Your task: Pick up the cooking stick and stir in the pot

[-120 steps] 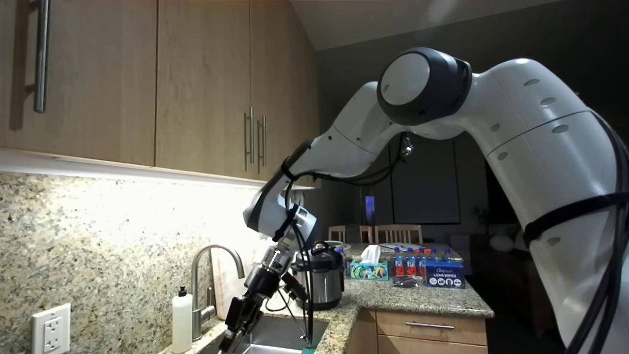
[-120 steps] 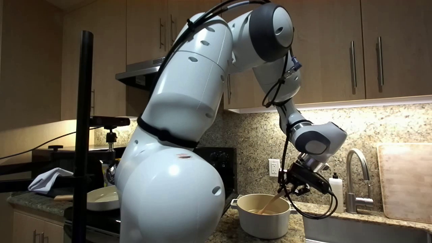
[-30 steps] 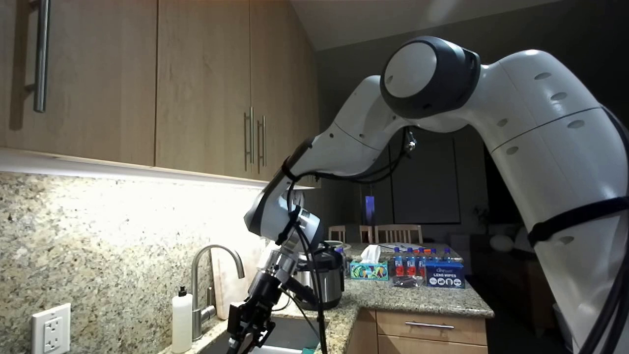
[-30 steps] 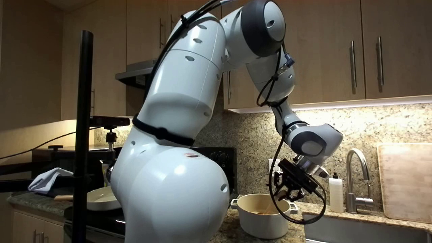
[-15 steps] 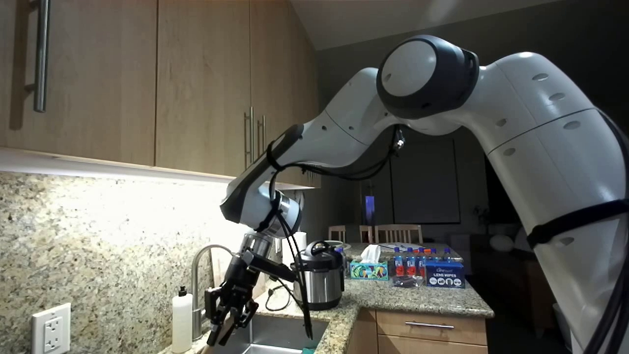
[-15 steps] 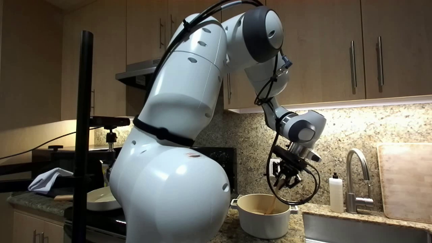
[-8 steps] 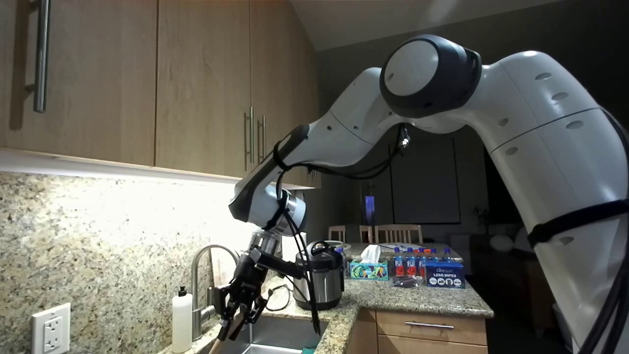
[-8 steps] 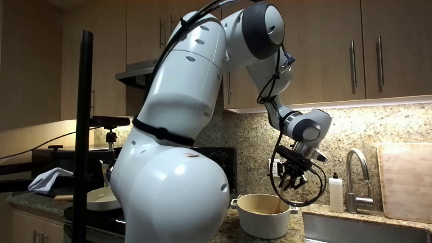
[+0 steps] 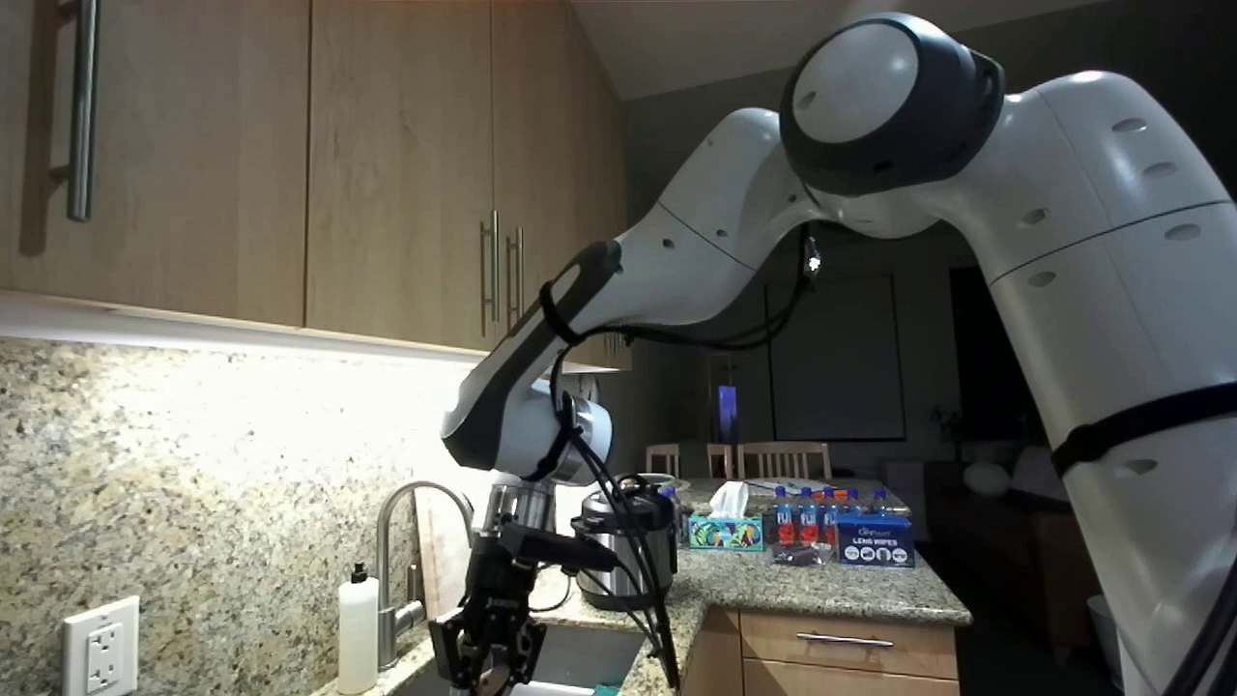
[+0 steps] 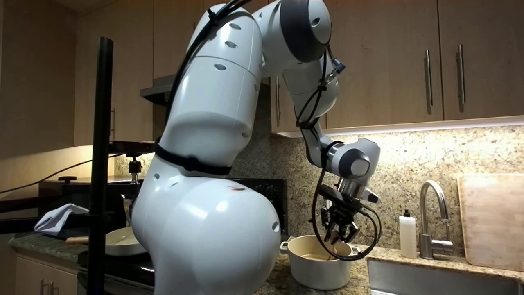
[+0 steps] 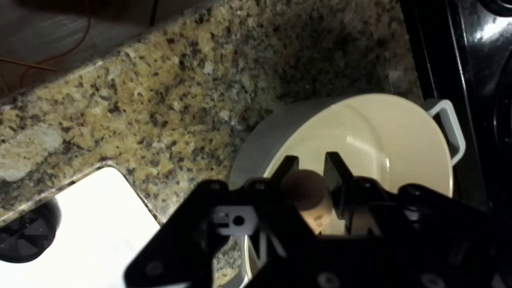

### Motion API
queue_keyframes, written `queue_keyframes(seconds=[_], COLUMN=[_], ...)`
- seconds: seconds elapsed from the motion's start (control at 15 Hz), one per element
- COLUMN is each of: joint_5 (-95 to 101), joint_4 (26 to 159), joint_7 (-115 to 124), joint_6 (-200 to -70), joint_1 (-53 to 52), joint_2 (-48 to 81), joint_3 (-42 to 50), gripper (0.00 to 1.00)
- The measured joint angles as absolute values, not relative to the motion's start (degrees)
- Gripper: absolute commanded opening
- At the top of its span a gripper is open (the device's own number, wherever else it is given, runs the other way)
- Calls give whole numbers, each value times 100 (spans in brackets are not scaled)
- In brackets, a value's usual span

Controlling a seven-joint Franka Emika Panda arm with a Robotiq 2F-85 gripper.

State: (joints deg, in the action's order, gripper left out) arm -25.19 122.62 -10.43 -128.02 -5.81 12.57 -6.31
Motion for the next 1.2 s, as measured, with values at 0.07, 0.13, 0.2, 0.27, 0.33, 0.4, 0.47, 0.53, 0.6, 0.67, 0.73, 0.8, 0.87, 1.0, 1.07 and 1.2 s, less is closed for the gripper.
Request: queue_keyframes(seconds=[0.07,0.13,0.2,0.27,0.33,0.4,0.47,0.53,0.6,0.67,0.73,0.8,0.87,1.0,1.07,1.2], joint_5=[-2442,-2382,-2327,-2271,-2206,-2147,-2067,-1984,-1886,-1781,-1682,-1589,-1509,-1409,-1386,-1384], joint_4=[12367,12444,12486,12498,12495,12485,12469,12449,12421,12382,12342,12300,12257,12198,12179,12158], joint_7=[-1034,-1033,-1033,-1033,-1033,-1033,-1033,-1033,-1033,-1033,-1033,-1034,-1046,-1079,-1107,-1237], joint_6=[-12833,-12845,-12846,-12846,-12846,-12846,-12846,-12846,-12846,-12842,-12834,-12823,-12809,-12805,-12805,-12808], joint_1=[-607,-626,-634,-639,-642,-648,-658,-682,-713,-748,-789,-826,-866,-938,-955,-976], joint_2=[1255,1256,1256,1255,1253,1247,1234,1215,1193,1179,1166,1157,1154,1152,1151,1139], joint_3=[-652,-668,-690,-713,-735,-760,-787,-808,-835,-867,-900,-944,-991,-1076,-1119,-1176], gripper=[6,6,6,6,6,6,6,6,6,6,6,6,6,6,6,6])
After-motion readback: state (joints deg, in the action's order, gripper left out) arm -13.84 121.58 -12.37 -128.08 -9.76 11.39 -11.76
